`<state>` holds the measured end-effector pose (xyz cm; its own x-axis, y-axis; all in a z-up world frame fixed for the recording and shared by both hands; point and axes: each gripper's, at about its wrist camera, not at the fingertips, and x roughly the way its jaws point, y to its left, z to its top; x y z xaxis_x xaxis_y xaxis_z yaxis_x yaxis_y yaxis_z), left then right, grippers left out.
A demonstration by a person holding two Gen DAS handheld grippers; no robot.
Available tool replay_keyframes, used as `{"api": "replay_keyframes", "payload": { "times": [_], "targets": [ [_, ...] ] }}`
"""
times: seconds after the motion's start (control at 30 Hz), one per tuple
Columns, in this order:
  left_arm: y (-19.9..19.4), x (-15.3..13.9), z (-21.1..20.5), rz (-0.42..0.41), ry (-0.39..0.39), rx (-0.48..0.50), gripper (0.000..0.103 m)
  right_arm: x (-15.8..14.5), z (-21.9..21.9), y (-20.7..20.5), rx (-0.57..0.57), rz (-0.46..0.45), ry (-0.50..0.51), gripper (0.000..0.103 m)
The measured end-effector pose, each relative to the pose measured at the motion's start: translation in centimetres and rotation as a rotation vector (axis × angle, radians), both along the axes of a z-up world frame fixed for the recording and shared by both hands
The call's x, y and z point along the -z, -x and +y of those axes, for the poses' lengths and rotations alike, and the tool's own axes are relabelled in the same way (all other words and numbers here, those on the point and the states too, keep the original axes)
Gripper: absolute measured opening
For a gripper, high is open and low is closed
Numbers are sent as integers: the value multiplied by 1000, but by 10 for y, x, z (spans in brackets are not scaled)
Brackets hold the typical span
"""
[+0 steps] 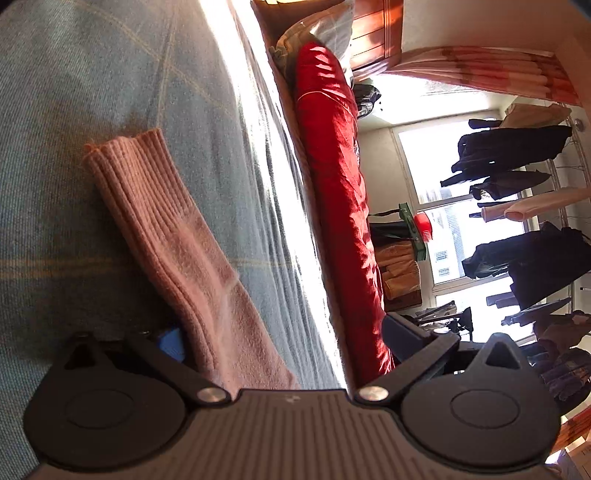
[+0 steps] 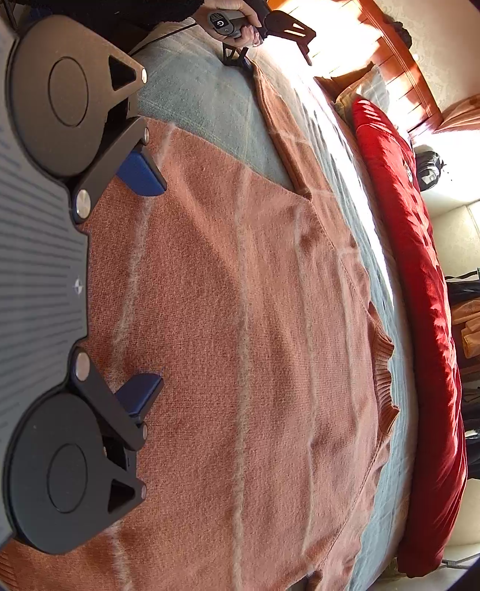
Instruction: Fold clothes
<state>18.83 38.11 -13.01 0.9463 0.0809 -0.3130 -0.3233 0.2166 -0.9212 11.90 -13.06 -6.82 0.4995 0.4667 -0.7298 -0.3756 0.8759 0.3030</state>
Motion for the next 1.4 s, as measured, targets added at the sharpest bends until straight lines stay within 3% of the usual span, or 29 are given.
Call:
{"api": "replay_keyframes", "payload": {
  "times": [0.17, 0.3, 0.47, 0.7, 0.77, 0.8, 0.87, 0.9, 0.93, 1.4],
  "targets": [
    [-20, -3, 6, 89, -38, -35, 102, 2, 0, -3, 5, 0, 3, 103],
    [-27, -7, 4, 99, -84, -65, 102, 4, -2, -3, 5, -2, 0, 103],
    [-26, -6, -16, 89, -229, 41, 103, 6, -4, -6, 1, 5, -1, 103],
    [-15, 5, 9, 17, -94, -7, 102, 8, -6, -6, 7, 1, -9, 103],
    [-10, 8, 11, 23, -103, 2, 94, 8, -7, -7, 11, 6, -17, 103],
    [-7, 12, 12, 42, -110, -8, 83, 8, -8, -8, 13, 8, -21, 103],
    [0, 21, 15, 83, -112, -32, 48, 7, -8, -8, 16, 11, -23, 103],
    [5, 30, 20, 108, -85, -52, 16, 7, -8, -7, 16, 10, -18, 103],
    [9, 37, 23, 108, -65, -60, 11, 7, -8, -6, 14, 9, -14, 103],
    [3, 33, 20, 118, -118, -47, 11, 8, -5, -4, 23, 11, 17, 103]
  ]
}}
